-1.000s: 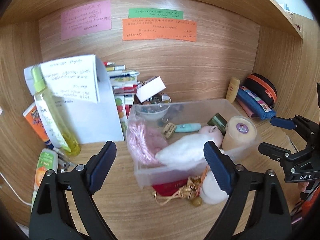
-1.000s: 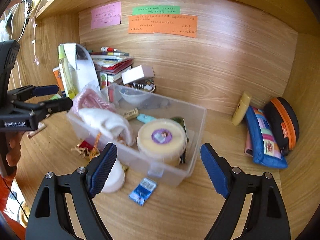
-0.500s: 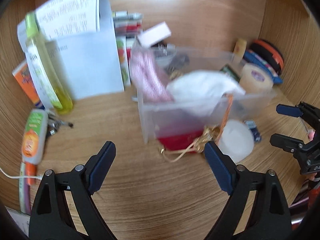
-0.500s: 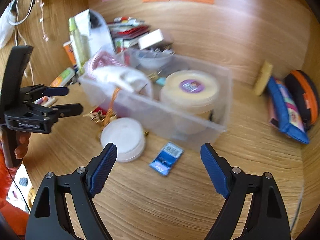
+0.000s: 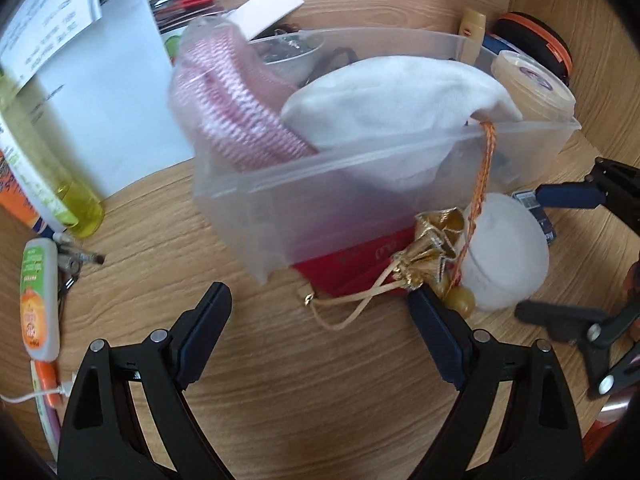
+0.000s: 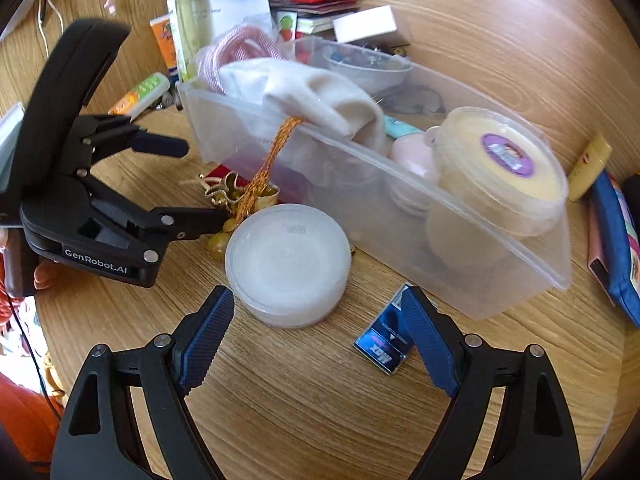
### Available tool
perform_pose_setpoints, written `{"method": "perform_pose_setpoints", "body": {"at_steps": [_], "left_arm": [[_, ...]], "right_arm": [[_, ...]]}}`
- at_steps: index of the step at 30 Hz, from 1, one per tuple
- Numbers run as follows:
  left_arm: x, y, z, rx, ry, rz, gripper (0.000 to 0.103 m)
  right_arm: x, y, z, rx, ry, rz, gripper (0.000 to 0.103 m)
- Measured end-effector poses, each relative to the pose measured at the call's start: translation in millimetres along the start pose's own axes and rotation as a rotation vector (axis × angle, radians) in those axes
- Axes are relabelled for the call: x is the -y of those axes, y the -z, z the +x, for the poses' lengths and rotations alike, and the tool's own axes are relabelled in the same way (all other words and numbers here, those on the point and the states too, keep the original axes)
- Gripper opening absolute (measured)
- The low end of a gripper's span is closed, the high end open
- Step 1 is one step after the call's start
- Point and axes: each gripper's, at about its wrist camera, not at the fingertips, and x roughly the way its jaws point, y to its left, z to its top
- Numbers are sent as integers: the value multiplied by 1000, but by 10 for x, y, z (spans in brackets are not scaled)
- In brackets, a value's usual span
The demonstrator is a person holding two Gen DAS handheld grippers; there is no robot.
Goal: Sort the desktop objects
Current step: 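Move right tool to the white round container while left tool approaches red pouch, then grasp the white round container with the right tool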
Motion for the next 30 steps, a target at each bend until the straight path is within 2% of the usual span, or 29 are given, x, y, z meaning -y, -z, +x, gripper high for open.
{"method": "perform_pose_setpoints", "body": {"at_steps": [3,6,11,16,17,19,21,24,26,30], "left_arm": [[7,-34,13,24,0,-1,90],[22,-44,-19,44,25,-6,80],[24,-32,-40,61,20,-11,79],[-73,-7,-79,63,52,-15,79],[-56,-9,-87,63,57,-18,79],[-65,1,-89,59,70,-27,79],[-88,30,-95,48,85,-34,78],[-116,96,-125,36,109,-39,71],[-96,106,-129,36,104,-34,70],[-24,91,-158,50,109,-2,60]], "right_arm": [[-22,-13,59,-15,-1,-18,84],[-20,-37,108,-17,-5,-27,84],[9,-58,161,-2,-21,-12,84],[54,-40,189,14,-79,25,83],[58,-30,183,18,-82,25,82],[79,-14,166,26,-102,22,70],[72,-5,153,27,-125,21,63],[19,40,123,34,-99,-7,63],[-9,56,113,36,-105,-23,63],[-32,125,71,33,-116,-40,63]]}}
